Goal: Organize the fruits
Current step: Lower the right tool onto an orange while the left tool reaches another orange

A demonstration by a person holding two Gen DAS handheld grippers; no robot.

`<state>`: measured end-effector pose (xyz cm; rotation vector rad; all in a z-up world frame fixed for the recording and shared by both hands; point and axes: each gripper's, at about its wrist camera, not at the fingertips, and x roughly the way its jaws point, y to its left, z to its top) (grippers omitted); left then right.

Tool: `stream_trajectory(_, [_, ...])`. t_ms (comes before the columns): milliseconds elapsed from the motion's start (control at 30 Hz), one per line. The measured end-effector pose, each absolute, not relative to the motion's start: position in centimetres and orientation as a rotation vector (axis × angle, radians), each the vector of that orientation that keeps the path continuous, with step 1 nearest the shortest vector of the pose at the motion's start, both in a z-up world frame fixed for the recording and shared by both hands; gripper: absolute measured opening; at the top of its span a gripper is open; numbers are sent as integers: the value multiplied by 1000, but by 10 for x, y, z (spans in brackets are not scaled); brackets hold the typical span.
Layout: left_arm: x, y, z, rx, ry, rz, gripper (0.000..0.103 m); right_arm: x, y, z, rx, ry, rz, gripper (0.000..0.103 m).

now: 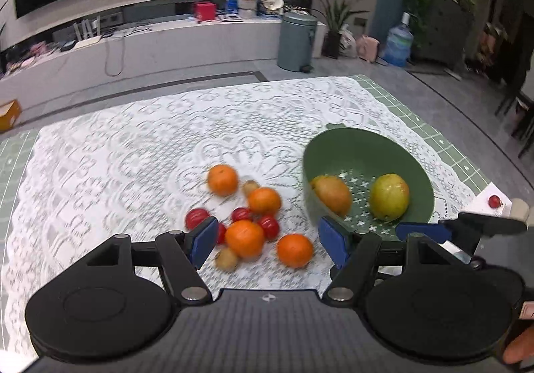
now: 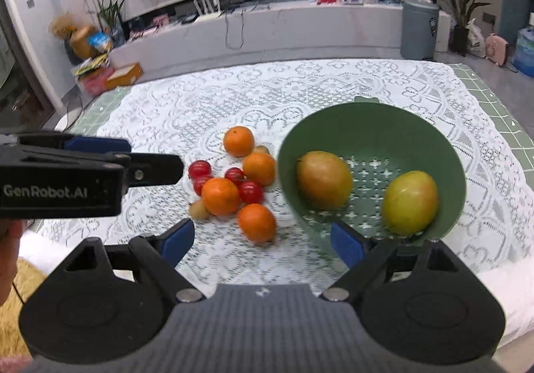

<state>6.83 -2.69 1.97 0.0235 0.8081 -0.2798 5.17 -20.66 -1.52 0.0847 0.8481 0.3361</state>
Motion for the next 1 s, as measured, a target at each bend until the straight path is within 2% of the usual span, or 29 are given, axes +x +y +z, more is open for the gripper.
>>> stream_trajectory(500, [48,33,-22,-81,761,-266,80,28,-169,-48,60,752,265,83])
stream_trajectory(600, [50,31,-31,-80,753,-287,78,31,-163,-53,42,741,247,72])
stream_trajectory(667, [53,29,-38,-75,749,-313,76,33,-161,-55,42,741,239,69])
stream_trajectory(833, [70,23,-52,-71,786,-369,71,46,-158,-65,51,792,205,54])
stream_trajectory(1000, [93,21,-58,-109,823,-417,71,58,-158,-73,96,838,190,52])
